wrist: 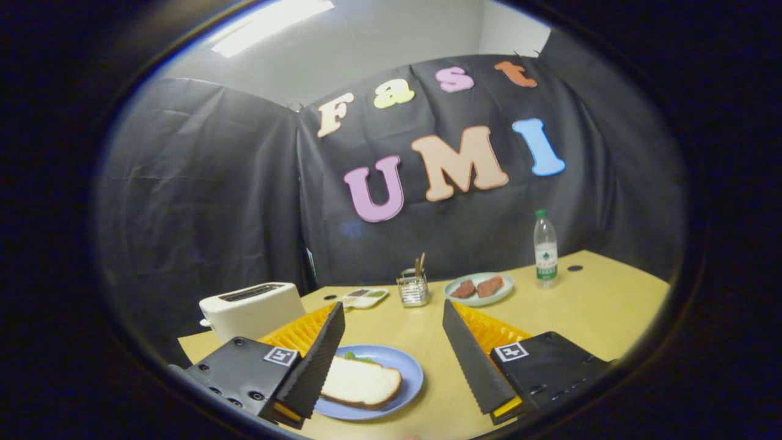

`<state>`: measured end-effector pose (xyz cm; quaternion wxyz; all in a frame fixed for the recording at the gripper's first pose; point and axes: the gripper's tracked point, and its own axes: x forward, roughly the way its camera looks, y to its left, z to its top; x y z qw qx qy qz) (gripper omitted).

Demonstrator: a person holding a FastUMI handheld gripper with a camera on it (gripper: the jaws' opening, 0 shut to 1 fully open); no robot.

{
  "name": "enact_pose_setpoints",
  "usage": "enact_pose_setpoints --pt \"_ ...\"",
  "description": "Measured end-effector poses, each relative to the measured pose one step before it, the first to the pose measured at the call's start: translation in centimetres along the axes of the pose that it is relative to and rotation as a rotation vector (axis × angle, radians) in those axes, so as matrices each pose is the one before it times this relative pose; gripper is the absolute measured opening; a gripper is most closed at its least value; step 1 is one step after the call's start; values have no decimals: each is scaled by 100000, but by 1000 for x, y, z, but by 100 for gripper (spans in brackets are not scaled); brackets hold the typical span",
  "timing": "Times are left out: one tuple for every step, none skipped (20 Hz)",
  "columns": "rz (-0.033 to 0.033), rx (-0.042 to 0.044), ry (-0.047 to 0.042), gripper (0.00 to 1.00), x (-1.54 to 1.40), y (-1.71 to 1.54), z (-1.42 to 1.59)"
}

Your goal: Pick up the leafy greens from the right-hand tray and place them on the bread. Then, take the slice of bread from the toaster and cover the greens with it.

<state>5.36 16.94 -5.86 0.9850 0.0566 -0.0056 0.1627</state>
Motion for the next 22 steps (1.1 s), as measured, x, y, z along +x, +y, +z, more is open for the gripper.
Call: enact_pose_setpoints --pt "-1785 -2784 -2432 100 -341 -633 524" --pt "-3250 -3158 -1418 100 -359 -768 539" --pt "-4382 -3151 356 100 -431 -1178 89" --pt "-2841 -3795 236 100 -445 -645 247" --pt "-1760 -4158 -1066 100 -398 -398 505" --pt "-2037 -4331 -1002 100 -380 -587 471" --pt "-1496 -3227 -619 100 -409 -528 296" --pt "-773 -1287 164 100 -495 -263 158" --pt "-12 529 274 100 -345 61 -16" --pt "506 1822 42 100 -256 60 181" --pt "1058 2311 -722 100 -328 138 389" --pt "1304 1998 -1353 100 -273 -1 505" --pt "946 1374 -1824 100 -413 -126 570" --pt "-124 867 -1535 100 -272 -349 435" --pt "-921 131 -809 100 -220 -666 154" --pt "-1408 -440 -621 100 -222 -670 130" --pt "-1894 -429 -493 100 -252 -725 185" --pt "-1651 -257 -211 100 -172 -636 84" --pt "-1313 130 -79 100 -212 -538 81" --pt "-1025 283 177 100 -138 -509 -12" --pt "-933 397 291 100 -180 -438 -71" --pt "-802 309 410 100 -30 -462 -98"
